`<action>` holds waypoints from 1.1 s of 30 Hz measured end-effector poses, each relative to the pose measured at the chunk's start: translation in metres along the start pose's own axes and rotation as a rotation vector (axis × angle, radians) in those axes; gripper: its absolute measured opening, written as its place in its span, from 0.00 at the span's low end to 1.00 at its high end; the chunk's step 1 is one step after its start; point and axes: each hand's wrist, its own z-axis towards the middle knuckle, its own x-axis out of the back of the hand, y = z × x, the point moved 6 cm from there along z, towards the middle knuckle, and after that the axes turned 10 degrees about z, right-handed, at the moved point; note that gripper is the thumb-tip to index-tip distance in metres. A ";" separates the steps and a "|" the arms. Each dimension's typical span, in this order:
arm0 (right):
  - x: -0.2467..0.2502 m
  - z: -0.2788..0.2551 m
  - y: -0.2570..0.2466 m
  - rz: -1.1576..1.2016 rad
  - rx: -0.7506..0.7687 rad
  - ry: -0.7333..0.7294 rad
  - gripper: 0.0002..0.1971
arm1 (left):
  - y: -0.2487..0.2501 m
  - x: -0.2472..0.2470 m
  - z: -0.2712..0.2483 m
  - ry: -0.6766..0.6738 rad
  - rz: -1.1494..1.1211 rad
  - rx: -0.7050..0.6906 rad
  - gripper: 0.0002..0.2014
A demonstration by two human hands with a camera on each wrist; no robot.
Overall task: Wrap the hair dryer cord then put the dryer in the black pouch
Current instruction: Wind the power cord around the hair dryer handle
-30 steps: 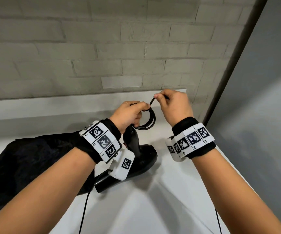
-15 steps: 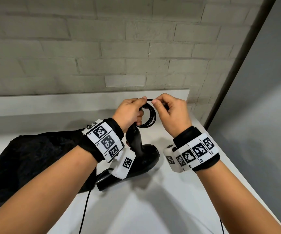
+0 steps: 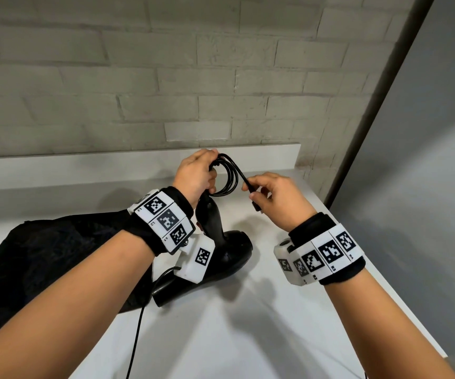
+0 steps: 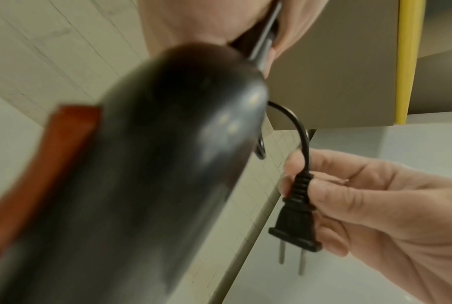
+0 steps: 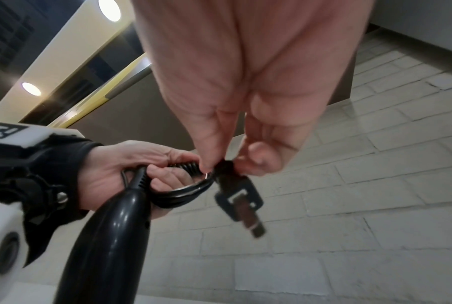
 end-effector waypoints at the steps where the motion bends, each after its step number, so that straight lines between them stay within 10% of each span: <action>1: 0.001 0.000 -0.002 0.033 -0.001 0.011 0.09 | 0.000 0.000 0.000 -0.002 -0.002 -0.002 0.11; 15: -0.007 0.009 -0.030 0.296 0.174 0.355 0.06 | 0.009 -0.004 -0.011 -0.035 0.185 -0.108 0.14; 21: -0.028 0.008 -0.032 -0.036 0.183 0.283 0.02 | 0.008 -0.008 -0.011 -0.068 0.179 -0.100 0.15; 33: -0.032 0.003 -0.034 -0.156 0.375 0.347 0.27 | 0.003 -0.005 -0.008 -0.075 0.177 -0.097 0.15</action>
